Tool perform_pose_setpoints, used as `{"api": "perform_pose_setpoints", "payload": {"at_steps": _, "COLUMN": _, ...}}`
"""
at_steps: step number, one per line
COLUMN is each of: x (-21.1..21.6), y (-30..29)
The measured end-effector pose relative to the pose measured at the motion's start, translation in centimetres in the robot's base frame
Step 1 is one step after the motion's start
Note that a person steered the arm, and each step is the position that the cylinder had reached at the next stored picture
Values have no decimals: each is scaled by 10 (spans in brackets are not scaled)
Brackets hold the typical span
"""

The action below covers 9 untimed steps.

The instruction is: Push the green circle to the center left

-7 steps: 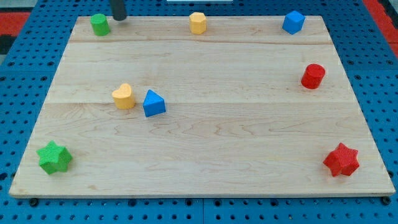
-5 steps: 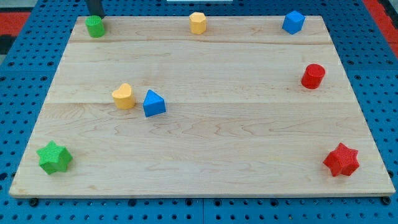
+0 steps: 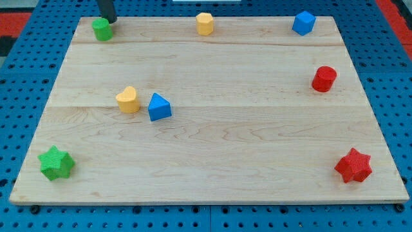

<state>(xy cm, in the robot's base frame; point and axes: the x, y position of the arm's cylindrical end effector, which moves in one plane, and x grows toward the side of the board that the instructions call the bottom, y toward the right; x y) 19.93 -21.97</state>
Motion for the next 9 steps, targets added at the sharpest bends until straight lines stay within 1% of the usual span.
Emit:
{"api": "perform_pose_setpoints", "payload": {"at_steps": 1, "x": 0, "y": -2}}
{"api": "perform_pose_setpoints", "payload": {"at_steps": 4, "x": 44, "y": -5}}
{"api": "perform_pose_setpoints", "payload": {"at_steps": 5, "x": 53, "y": -5}}
{"api": "perform_pose_setpoints", "payload": {"at_steps": 9, "x": 115, "y": -5}}
